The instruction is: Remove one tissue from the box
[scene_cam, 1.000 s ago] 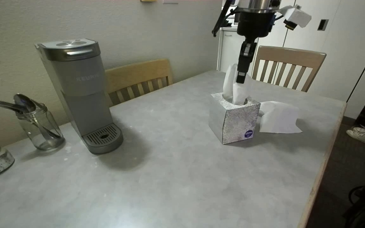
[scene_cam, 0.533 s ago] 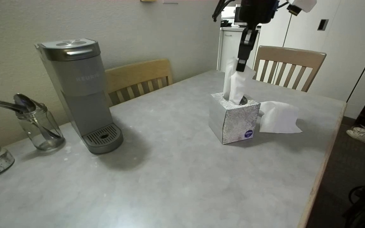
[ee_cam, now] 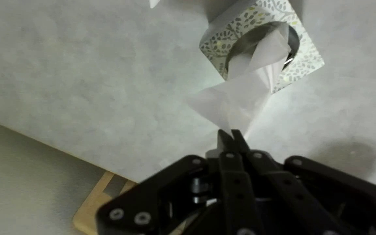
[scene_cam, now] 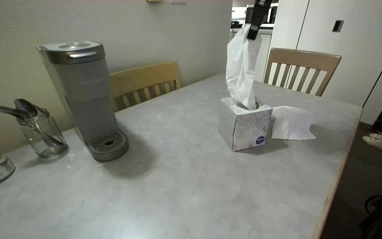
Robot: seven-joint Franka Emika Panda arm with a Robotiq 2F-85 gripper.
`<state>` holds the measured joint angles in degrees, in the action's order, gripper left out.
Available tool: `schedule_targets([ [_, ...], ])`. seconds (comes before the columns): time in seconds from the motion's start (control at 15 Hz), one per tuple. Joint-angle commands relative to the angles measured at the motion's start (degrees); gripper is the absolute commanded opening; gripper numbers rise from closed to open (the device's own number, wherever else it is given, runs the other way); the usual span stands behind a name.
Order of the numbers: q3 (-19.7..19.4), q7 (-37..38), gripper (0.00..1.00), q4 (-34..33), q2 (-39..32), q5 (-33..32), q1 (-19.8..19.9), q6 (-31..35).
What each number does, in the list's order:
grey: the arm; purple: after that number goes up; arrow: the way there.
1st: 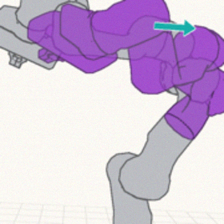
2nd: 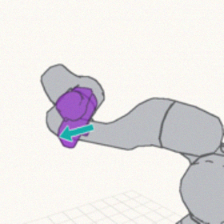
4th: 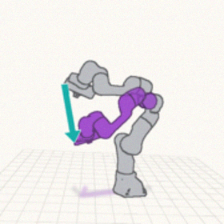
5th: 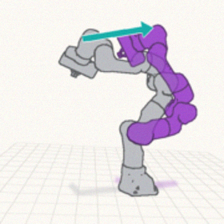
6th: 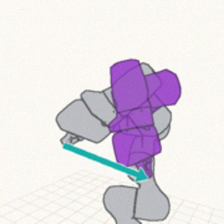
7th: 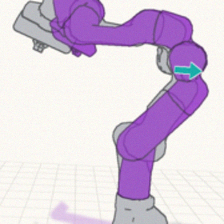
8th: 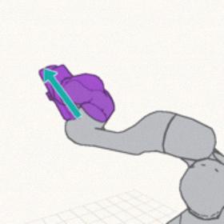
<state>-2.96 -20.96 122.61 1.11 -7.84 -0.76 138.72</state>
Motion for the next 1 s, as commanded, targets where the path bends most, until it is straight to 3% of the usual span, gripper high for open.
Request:
schedule_targets([
  [0.0, -0.1, 1.2, 0.0, -1.7, 1.8, -4.1, 1.6, -0.6],
  [0.93, -4.0, 12.4, 0.0, 0.2, 6.2, -19.7, 8.1, -3.5],
])
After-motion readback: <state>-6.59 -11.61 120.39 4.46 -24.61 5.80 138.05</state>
